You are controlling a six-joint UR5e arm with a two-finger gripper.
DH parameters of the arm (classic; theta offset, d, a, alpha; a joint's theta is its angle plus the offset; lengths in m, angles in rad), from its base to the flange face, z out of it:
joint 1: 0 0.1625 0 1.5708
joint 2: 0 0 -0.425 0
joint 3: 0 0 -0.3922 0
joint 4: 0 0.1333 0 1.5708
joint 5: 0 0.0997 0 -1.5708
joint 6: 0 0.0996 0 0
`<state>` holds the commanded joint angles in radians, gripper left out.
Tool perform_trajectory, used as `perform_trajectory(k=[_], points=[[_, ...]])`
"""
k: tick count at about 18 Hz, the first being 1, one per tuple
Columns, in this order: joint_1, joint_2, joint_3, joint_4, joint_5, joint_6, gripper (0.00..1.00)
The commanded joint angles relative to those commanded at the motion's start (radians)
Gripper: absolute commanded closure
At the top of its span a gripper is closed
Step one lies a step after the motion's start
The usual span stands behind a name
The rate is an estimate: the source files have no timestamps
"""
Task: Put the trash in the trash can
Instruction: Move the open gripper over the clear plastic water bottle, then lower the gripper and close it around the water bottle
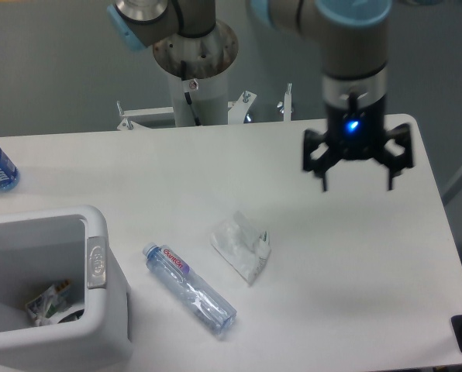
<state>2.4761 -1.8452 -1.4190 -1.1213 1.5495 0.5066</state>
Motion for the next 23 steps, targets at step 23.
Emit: perform_trajectory(k=[23], points=[[-0.144,-0.318,0.014,0.090,-0.146,-0.419,0.00]])
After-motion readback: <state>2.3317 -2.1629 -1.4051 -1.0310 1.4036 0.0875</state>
